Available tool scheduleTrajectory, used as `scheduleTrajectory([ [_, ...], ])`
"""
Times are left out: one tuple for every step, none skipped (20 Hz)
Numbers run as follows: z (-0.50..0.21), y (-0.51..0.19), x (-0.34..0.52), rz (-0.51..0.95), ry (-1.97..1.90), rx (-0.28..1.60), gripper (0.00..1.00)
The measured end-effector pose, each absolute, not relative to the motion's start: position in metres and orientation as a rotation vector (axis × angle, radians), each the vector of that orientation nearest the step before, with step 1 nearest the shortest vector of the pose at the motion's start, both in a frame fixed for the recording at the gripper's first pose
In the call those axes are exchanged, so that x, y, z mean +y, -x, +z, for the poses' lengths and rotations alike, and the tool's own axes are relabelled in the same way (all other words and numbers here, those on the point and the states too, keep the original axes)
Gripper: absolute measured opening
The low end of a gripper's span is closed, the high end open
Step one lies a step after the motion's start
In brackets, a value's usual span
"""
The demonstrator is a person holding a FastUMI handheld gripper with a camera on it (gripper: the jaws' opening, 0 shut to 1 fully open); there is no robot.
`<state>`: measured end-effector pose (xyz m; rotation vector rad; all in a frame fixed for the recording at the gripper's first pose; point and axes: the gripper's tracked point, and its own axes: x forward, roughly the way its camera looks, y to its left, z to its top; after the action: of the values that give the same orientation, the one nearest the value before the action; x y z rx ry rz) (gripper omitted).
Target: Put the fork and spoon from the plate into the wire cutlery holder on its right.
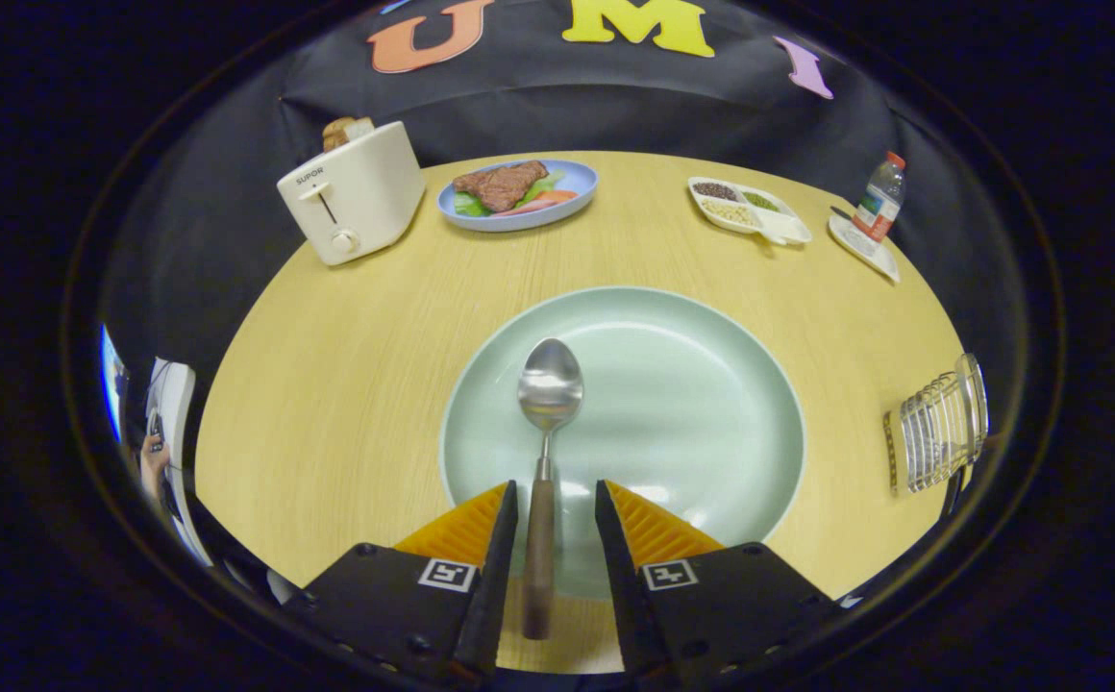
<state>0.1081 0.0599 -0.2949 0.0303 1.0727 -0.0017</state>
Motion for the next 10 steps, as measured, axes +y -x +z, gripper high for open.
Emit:
scheduleTrajectory([
  [-0.2922,-0.1066,0.0592,0.001,-0.047,1.076,0.24],
  [-0.2919,-0.1085,0.0623,0.007,-0.049,1.069,0.12],
  [-0.2937,-0.1094,0.0641,0.015,-0.042,1.069,0.11],
  [-0.2951,-0.108,0.064,0.017,-0.041,1.066,0.11],
  [-0.2955,-0.1098,0.0636,0.018,-0.042,1.069,0.05],
  [-0.2956,-0.1104,0.063,0.021,-0.046,1.069,0.05],
  [-0.2948,-0.1094,0.0625,0.025,-0.049,1.067,0.05],
  [-0.2931,-0.1086,0.0619,0.028,-0.053,1.06,0.05],
  [-0.2896,-0.1085,0.0618,0.032,-0.06,1.049,0.05],
  [-0.2861,-0.1086,0.0608,0.036,-0.064,1.038,0.05],
])
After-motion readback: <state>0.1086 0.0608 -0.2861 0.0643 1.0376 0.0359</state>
